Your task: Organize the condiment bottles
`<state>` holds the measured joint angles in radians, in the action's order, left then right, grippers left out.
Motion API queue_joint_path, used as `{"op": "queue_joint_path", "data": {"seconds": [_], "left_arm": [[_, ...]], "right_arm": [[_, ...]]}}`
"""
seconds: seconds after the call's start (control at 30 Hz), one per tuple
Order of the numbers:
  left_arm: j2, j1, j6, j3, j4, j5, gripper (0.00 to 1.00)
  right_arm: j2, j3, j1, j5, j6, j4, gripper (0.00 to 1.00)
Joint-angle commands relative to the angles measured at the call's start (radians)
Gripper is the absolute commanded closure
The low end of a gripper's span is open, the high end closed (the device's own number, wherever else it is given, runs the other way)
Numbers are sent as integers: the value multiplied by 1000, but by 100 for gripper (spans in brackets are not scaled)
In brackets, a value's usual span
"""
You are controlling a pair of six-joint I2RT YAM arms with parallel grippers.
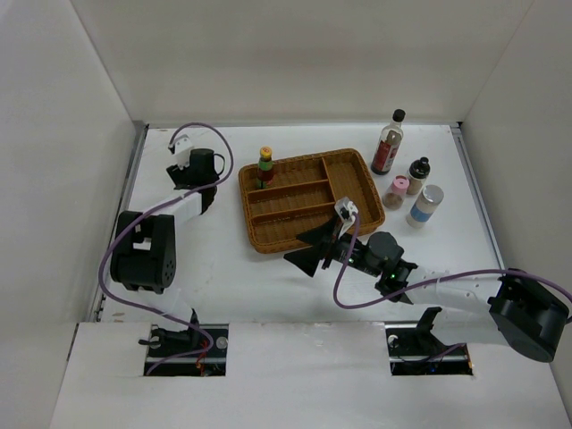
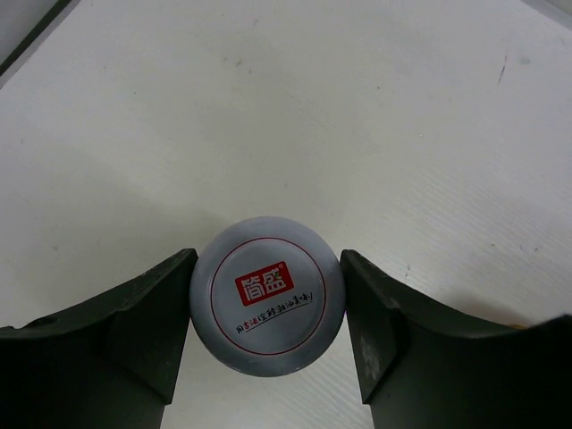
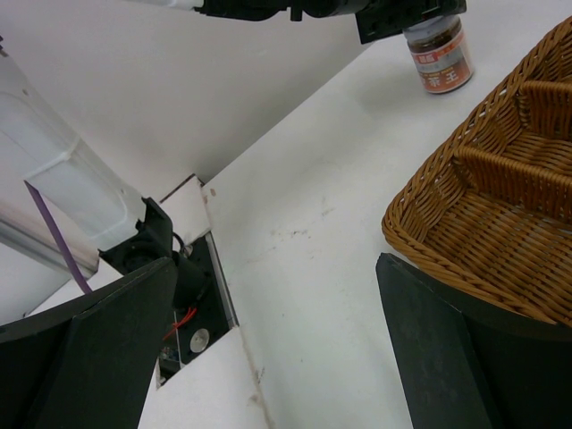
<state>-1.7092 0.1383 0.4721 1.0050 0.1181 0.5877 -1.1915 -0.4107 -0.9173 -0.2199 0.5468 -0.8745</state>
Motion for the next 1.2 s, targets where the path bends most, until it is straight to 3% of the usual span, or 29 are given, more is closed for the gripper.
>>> {"op": "queue_joint_path", "data": {"seconds": [0.0,0.3,0.43,0.63,0.87,1.17], "left_arm": [[86,-1,20,-61,55,-12,60],[541,158,14,-259,13,-6,66],[629,282,33,-261,-23,4,66],[539,418,31,-157,44,17,66],[372,444,5,-14,115,-37,66],[281,458,8,-31,132,-45,66]], "right_arm": [[17,-16,4,1,1,-34,0],[9,-14,10,20,1,-38,0],[-5,-20,10,27,2,-34,0],[1,-19,10,27,4,-34,0],[13,-14,11,27,4,-34,0],[15,-11,16,25,4,-34,0]]}}
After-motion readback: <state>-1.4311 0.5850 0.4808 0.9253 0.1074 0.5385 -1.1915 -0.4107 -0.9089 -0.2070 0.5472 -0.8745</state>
